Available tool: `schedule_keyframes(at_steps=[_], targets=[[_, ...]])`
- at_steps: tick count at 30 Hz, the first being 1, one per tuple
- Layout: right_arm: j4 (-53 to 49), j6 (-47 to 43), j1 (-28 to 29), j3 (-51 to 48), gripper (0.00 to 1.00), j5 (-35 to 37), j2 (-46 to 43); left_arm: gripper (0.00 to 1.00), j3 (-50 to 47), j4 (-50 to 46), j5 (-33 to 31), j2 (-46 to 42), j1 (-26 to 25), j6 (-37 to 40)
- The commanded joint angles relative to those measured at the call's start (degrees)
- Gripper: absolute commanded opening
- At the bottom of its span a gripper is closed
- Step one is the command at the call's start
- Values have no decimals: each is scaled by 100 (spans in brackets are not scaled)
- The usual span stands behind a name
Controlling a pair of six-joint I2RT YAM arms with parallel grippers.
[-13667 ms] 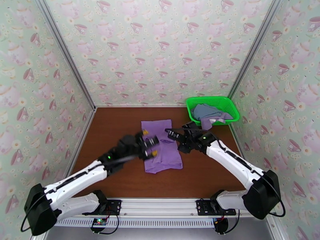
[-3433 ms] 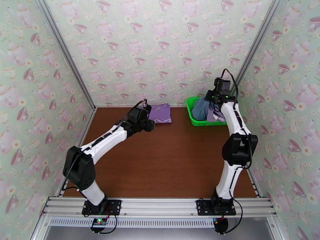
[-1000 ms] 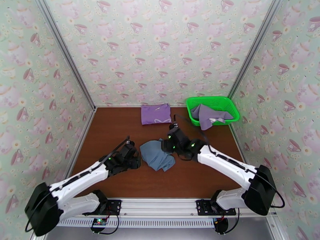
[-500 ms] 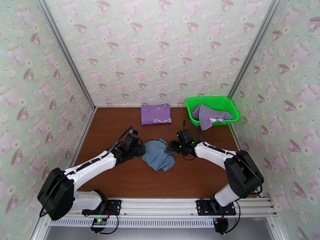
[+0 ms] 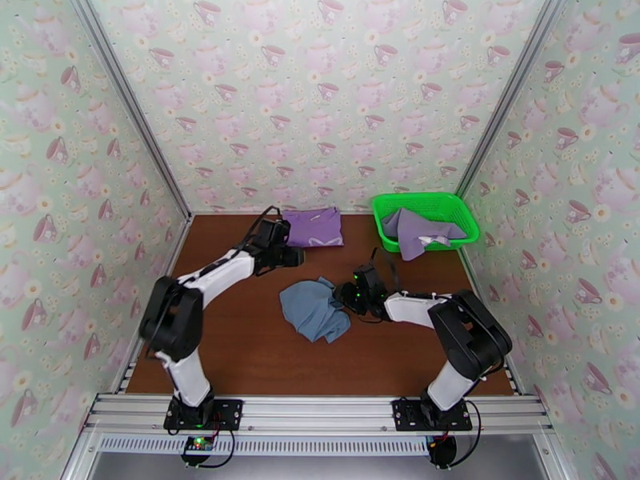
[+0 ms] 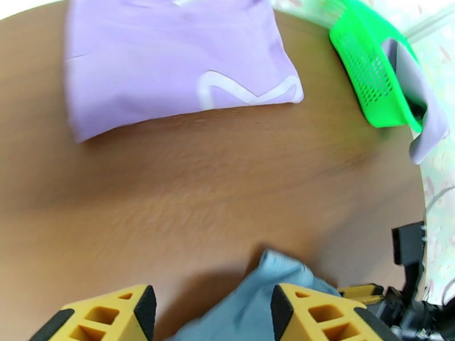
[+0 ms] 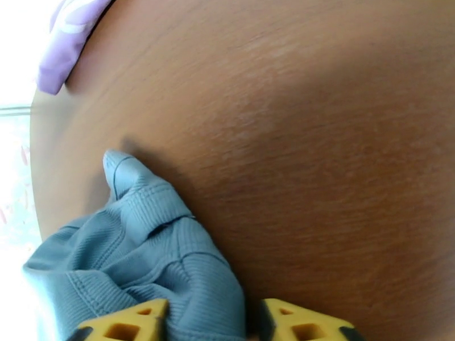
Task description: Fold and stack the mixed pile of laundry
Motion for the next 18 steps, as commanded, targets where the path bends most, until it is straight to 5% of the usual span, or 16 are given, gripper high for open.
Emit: schedule_keyframes(at_steps=[1,4,18], targets=[[22,102,6,-145,18,-41,-195,59,487,-548,551,553,-49,592],[-270,-77,6,-67,1,174,-356,59,813,-823,827,1031,-142,905],[-1258,-1954,9,193,0,916,-1975,56,686,-394,1493,1590,-569,1049]])
